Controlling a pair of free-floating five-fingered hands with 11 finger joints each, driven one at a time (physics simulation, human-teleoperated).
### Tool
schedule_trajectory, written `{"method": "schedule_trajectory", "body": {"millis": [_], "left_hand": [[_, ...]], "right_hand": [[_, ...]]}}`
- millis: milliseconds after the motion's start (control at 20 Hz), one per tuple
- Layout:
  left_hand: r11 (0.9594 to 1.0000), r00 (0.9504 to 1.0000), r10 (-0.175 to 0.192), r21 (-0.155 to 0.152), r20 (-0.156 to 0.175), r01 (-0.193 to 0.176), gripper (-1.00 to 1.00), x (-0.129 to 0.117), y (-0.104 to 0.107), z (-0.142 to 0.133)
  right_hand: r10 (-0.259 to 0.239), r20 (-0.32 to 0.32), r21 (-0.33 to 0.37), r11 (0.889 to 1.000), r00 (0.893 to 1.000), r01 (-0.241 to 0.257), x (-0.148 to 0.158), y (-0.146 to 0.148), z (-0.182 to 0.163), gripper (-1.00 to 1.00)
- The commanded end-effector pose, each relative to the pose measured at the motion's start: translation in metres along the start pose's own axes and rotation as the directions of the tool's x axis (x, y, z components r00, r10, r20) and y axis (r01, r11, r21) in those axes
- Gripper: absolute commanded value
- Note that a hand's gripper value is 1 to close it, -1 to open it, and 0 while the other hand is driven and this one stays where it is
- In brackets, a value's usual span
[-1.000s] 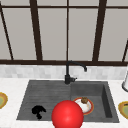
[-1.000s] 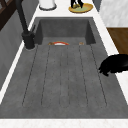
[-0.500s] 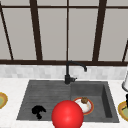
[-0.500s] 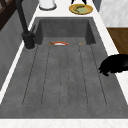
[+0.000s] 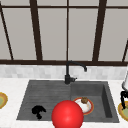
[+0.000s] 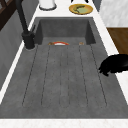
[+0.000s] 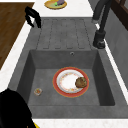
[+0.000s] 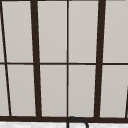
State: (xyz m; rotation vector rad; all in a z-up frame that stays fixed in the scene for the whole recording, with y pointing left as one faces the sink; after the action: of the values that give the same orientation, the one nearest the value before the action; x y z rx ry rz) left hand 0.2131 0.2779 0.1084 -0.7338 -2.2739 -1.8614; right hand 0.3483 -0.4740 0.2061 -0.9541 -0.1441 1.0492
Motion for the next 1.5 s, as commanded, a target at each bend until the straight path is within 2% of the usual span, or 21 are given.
{"method": "schedule_trajectory", "body": {"millis": [0,150,350,600,750,1000,1450], "left_hand": [[1.0000,1.0000,0.000,0.000,0.000,0.000,0.00,0.000,0.000,0.000],[1.0000,1.0000,0.000,0.000,0.000,0.000,0.00,0.000,0.000,0.000],[1.0000,1.0000,0.000,0.000,0.000,0.000,0.00,0.000,0.000,0.000],[1.0000,1.0000,0.000,0.000,0.000,0.000,0.00,0.000,0.000,0.000],[1.0000,1.0000,0.000,0.000,0.000,0.000,0.00,0.000,0.000,0.000],[1.0000,1.0000,0.000,0.000,0.000,0.000,0.00,0.000,0.000,0.000],[1.0000,1.0000,0.000,0.000,0.000,0.000,0.00,0.000,0.000,0.000]], "right_hand": [[-0.019,0.029,0.031,0.999,0.999,0.018,0.014,-0.006,0.022,-1.00],[-0.077,0.029,0.014,0.997,0.997,0.077,0.019,-0.011,0.041,-1.00],[-0.085,0.051,0.029,0.996,0.995,0.083,0.031,-0.018,0.065,-1.00],[-0.030,0.087,0.028,0.999,0.996,0.028,0.048,-0.009,0.082,-1.00],[-0.008,0.136,0.003,1.000,0.991,0.008,0.054,-0.004,0.088,-1.00],[0.043,0.211,-0.013,0.999,0.977,-0.041,0.063,-0.004,0.095,-1.00],[0.044,0.348,-0.015,0.999,0.936,-0.041,0.079,0.000,0.108,-1.00]]}}
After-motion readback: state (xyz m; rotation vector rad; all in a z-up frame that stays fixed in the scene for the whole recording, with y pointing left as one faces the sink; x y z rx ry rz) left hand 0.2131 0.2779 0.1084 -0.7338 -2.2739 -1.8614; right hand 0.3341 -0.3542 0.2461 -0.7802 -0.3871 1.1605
